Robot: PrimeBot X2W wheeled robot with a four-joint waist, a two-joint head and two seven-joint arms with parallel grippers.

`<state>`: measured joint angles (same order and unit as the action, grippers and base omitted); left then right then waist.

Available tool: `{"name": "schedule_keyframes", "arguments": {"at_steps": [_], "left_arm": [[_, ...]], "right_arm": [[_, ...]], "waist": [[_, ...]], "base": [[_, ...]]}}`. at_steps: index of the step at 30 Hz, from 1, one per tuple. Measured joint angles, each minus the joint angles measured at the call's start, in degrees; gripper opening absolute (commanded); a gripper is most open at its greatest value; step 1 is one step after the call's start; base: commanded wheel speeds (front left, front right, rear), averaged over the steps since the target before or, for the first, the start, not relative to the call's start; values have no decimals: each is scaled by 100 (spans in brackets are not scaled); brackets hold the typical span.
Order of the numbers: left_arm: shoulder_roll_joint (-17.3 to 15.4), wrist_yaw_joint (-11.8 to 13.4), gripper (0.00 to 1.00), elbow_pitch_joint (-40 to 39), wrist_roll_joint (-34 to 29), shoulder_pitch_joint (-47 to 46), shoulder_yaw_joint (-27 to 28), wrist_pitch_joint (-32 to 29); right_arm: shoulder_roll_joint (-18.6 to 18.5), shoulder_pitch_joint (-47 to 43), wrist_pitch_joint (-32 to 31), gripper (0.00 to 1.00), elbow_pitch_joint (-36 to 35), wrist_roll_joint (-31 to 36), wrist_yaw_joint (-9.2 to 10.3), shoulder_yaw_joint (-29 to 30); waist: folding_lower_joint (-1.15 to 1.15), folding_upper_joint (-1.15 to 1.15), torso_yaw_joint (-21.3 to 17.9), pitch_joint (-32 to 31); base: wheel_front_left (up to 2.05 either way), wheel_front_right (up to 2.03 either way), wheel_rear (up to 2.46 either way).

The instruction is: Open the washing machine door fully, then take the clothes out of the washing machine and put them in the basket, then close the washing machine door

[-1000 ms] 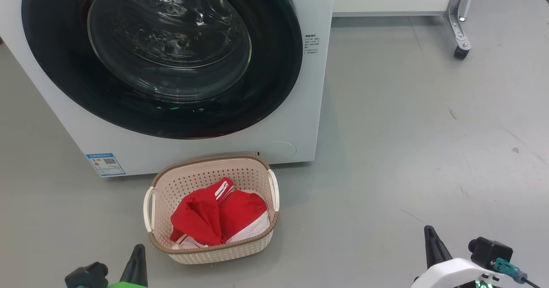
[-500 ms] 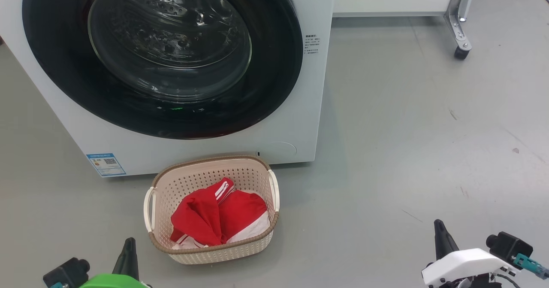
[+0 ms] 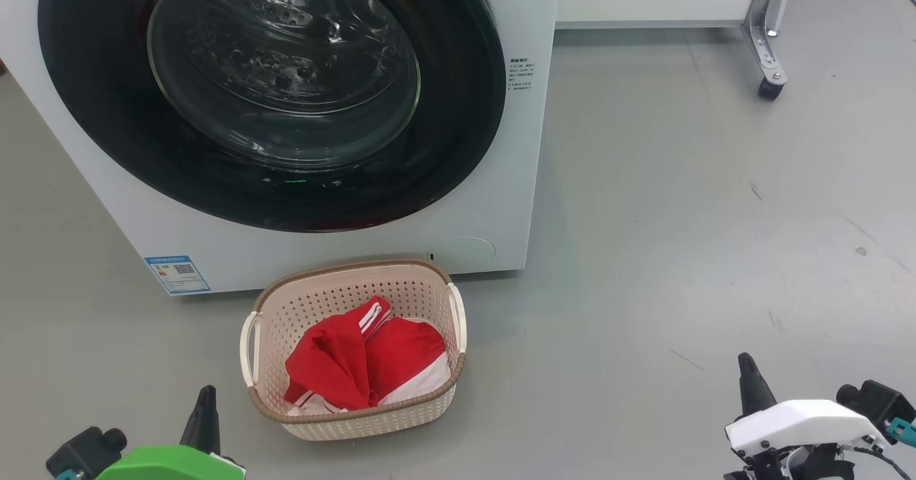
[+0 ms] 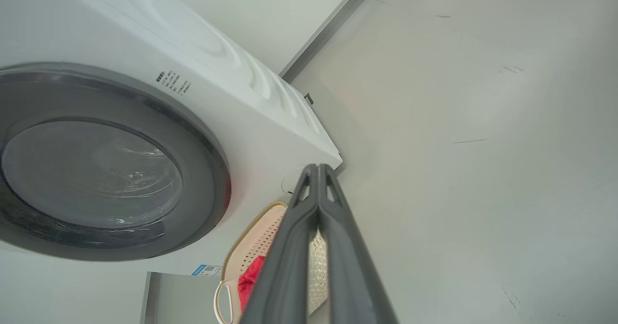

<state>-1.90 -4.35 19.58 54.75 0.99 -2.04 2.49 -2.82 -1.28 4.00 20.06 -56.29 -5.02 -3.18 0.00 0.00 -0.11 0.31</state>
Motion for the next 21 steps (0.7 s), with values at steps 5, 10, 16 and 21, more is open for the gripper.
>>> {"name": "schedule_keyframes", "arguments": {"at_steps": [5, 10, 16, 21], "left_arm": [[0, -5, 0, -23, 377, -71, 49, -104], [0, -55, 0, -78, 756, -116, 145, -194], [0, -76, 0, -133, 1200, -138, 215, -300], [0, -116, 0, -162, 1574, -223, 290, -403]], "right_arm": [[0, 81, -118, 0, -34, -371, -22, 111], [1, 87, -197, 0, -76, -743, -46, 207], [1, 132, -325, 0, -116, -1183, -51, 326], [2, 217, -425, 0, -159, -1549, -91, 436]], "waist": [[0, 0, 1, -2], [0, 0, 2, -4], [0, 0, 3, -5], [0, 0, 5, -7]], "base": [[0, 0, 0], [0, 0, 0], [0, 0, 0], [0, 0, 0]]}}
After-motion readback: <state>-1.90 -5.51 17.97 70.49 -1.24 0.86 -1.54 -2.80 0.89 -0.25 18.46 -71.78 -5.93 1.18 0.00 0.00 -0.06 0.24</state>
